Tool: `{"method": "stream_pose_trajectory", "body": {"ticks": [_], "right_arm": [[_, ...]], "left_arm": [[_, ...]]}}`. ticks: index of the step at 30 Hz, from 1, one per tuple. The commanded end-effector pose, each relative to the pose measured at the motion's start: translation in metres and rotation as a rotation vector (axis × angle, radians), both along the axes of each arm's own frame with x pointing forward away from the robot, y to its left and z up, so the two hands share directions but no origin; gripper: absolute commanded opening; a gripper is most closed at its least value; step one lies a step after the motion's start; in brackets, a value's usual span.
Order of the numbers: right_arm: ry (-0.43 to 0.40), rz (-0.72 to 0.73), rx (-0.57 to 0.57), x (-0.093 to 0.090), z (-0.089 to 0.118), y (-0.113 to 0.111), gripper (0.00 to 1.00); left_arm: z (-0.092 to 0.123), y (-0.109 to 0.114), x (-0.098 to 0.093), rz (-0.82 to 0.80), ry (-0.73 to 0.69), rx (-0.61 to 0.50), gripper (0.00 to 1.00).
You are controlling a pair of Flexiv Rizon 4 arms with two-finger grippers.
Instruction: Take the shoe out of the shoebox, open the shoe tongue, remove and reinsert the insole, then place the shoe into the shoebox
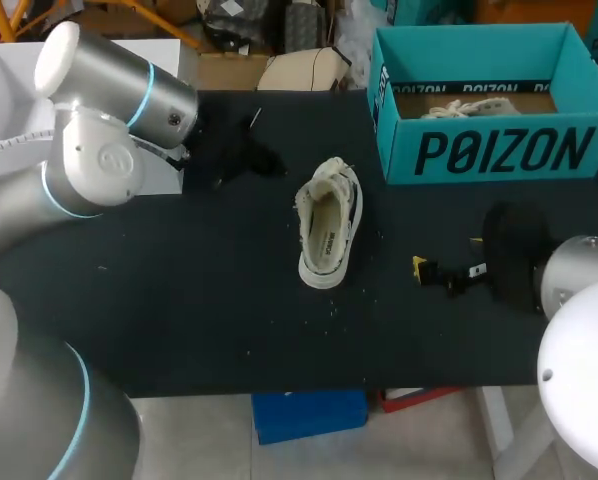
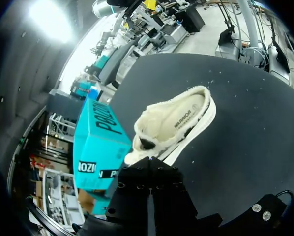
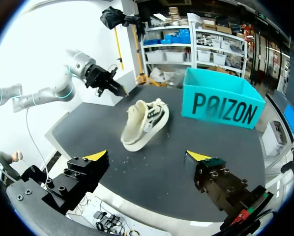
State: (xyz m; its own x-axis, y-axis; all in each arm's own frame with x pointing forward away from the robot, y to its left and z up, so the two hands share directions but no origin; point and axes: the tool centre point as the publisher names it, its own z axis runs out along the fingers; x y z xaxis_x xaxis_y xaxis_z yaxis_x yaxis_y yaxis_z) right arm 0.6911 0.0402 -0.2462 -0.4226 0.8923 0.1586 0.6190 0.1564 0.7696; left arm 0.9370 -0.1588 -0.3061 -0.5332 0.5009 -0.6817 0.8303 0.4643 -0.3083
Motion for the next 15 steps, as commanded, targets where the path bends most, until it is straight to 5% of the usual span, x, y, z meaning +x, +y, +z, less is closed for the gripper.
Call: {"method": "stream_pose_trajectory", "body": {"ticks": [1, 8, 15], "right_arm": [[-0.005, -0.005, 0.000, -0.001, -0.002, 0.002, 1.00], [-0.005, -0.005, 0.000, -0.001, -0.002, 0.002, 1.00], [-0.005, -0.005, 0.000, -0.001, -0.002, 0.002, 1.00]], "left_arm": [[-0.008, -0.026, 0.024, -0.026, 0.021, 0.041, 0.00], [-0.017, -0.051, 0.024, -0.099, 0.040, 0.045, 0.00], [-0.033, -0.062, -0.010, -0.170, 0.081, 0.066, 0.00]]}}
